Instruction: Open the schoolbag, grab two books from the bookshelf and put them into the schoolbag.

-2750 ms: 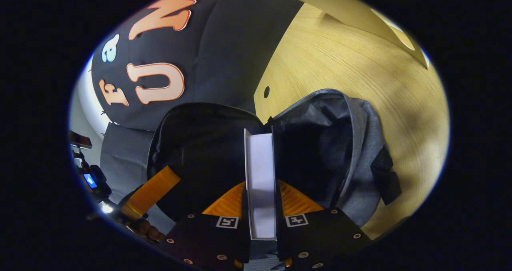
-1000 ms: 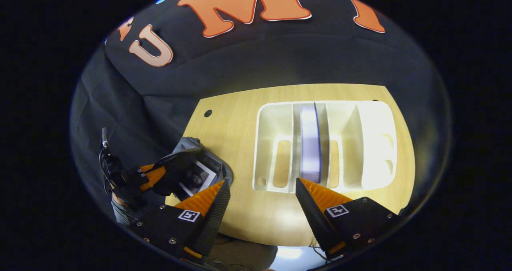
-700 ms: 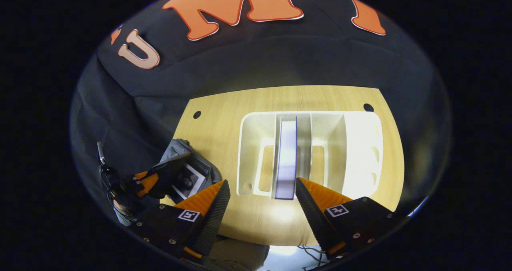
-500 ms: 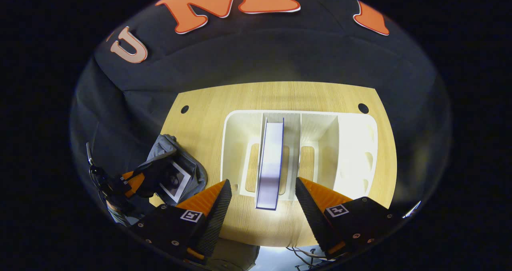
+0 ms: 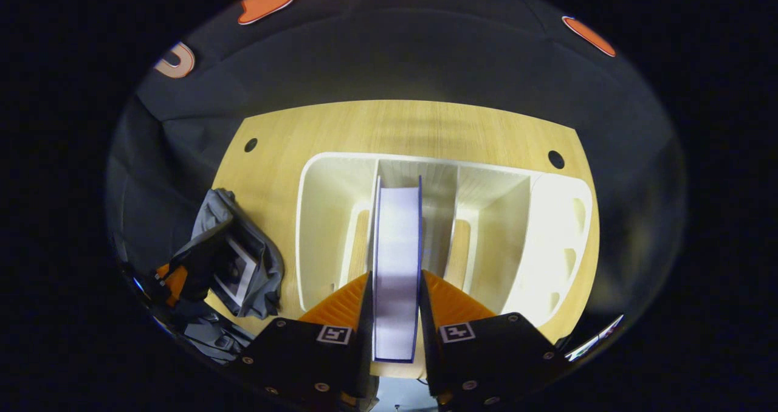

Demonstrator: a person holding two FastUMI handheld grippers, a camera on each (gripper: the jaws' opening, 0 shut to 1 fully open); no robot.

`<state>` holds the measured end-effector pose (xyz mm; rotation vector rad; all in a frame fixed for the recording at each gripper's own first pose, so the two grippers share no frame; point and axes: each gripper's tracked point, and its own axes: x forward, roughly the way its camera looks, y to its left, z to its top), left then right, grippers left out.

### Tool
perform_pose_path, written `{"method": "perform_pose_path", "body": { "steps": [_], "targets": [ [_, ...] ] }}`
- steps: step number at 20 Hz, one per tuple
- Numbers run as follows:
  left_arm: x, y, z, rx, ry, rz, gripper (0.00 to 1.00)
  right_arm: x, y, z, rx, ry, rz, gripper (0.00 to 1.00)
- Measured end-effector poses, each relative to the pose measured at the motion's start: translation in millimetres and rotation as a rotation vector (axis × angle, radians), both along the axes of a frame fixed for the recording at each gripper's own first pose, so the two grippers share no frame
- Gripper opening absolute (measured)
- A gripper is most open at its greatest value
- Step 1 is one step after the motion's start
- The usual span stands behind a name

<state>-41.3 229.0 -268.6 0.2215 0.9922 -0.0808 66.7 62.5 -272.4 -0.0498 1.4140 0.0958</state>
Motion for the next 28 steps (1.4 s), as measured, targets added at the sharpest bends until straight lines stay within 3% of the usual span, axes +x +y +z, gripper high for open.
{"method": "perform_pose_path", "body": {
  "steps": [5, 13, 22, 23, 28],
  "targets": [
    [-4, -1, -1, 0.001, 0.003, 0.008, 0.04, -5, -5, 7, -0.004, 0.01, -0.005, 0.3],
    [-6, -2, 3, -0.007, -0.008, -0.02, 0.05, -25, -17, 44, -0.009, -0.05, -0.034, 0.29],
    [-9, -3, 0, -0.027, -0.005, -0.096, 0.05, -76, -16, 73, -0.029, -0.083, -0.089, 0.29],
    [-10, -5, 0, -0.03, -0.001, -0.11, 0.01, -84, -14, 74, -0.027, -0.076, -0.096, 0.29],
    [-11, -5, -4, -0.038, 0.007, -0.168, 0.04, -122, -7, 72, -0.057, -0.057, -0.114, 0.28]
  ]
}}
